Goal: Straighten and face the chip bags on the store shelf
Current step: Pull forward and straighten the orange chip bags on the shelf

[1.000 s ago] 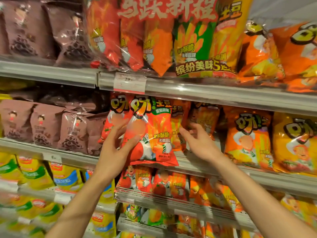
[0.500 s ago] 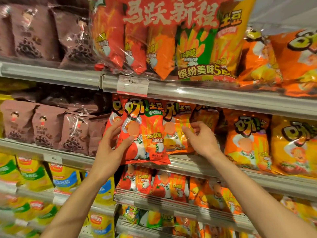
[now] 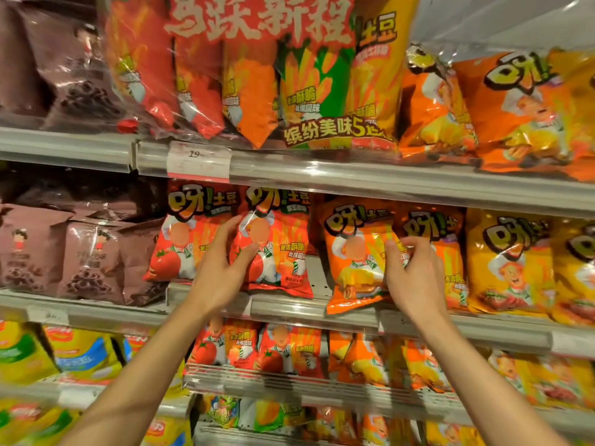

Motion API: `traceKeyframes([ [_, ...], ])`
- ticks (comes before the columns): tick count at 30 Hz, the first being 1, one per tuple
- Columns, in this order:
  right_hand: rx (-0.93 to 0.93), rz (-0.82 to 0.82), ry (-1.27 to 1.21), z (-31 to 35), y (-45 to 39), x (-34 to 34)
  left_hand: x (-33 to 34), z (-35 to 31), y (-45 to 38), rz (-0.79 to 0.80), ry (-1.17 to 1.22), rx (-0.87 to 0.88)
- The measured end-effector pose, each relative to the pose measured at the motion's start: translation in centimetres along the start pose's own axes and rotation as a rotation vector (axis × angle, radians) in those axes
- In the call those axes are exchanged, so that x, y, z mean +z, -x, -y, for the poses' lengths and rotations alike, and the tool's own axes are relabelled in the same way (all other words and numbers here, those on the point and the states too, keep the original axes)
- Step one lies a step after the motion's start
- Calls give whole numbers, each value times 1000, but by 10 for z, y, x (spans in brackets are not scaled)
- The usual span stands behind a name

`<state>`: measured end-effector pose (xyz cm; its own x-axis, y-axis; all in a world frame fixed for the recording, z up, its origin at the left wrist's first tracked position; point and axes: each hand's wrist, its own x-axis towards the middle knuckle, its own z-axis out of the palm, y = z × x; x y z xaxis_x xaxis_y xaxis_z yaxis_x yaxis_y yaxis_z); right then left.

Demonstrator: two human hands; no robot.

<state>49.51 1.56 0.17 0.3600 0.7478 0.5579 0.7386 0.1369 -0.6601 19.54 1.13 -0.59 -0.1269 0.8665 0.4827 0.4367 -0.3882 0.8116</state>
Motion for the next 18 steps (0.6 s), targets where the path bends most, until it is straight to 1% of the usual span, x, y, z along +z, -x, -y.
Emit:
traceKeyframes([
  [3, 33, -59, -47, 0, 6, 7, 8, 5, -12, 26, -111, 15],
  [7, 82, -130, -74, 8, 10, 24, 20, 13, -17, 2, -274, 86],
  [10, 93, -176, -42, 11, 15, 38, 29, 18, -15, -54, -393, 124],
  [14, 88, -198, -31, 9, 15, 41, 37, 19, -13, -151, -469, 168],
  [16, 87, -218, -35, 10, 15, 42, 41, 20, -14, -171, -509, 163],
  [18, 77, -223, -12, 12, 17, 44, 46, 22, -13, -148, -549, 176],
])
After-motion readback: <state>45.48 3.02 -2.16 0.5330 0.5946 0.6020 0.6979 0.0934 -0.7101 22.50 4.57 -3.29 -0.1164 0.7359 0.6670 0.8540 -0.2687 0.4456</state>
